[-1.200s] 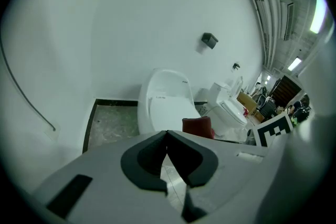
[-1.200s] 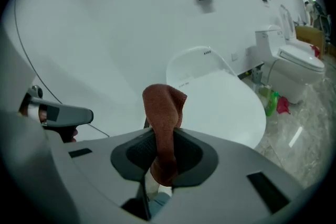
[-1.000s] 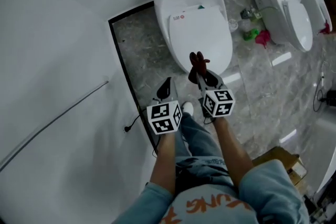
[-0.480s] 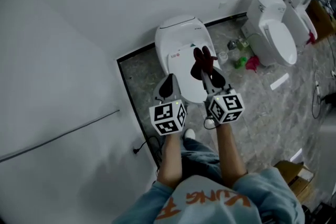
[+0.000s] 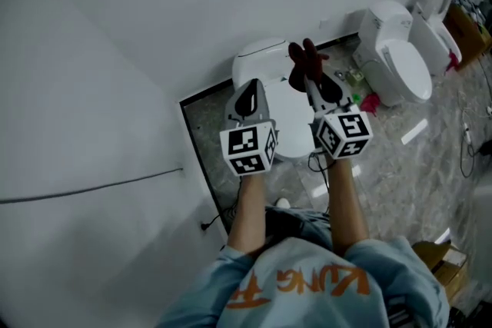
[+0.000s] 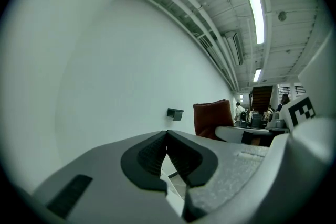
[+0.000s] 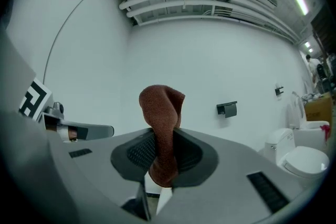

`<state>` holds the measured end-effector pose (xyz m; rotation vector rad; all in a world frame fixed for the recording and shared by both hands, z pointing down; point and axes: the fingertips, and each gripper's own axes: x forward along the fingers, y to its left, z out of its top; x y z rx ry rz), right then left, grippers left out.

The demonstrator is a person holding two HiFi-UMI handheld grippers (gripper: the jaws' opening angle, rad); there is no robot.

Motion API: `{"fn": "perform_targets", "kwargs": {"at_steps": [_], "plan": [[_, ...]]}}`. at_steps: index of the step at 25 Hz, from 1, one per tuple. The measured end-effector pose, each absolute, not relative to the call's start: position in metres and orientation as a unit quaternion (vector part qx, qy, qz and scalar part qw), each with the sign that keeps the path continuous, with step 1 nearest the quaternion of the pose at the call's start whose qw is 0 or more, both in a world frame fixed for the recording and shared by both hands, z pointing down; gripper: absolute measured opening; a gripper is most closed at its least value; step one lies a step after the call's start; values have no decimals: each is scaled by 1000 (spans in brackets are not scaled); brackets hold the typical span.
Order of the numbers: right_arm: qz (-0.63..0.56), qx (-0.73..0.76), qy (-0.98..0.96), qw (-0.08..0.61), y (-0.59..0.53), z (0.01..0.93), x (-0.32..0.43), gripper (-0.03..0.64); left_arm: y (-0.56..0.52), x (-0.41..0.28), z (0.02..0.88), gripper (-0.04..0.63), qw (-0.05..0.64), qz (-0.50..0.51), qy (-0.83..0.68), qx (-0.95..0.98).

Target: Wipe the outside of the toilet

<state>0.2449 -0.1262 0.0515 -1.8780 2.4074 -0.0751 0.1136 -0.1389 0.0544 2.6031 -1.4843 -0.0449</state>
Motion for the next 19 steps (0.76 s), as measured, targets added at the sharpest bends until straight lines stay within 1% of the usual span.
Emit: {"fn": "perform_targets", "kwargs": {"at_steps": [7, 19], "plan": [[6, -623, 781, 38, -121, 32, 249, 72, -138, 111, 46, -5, 58, -17, -493, 868], [10, -625, 780, 31, -118, 29, 257, 72, -137, 114, 40, -5, 54, -19, -494, 868]]}}
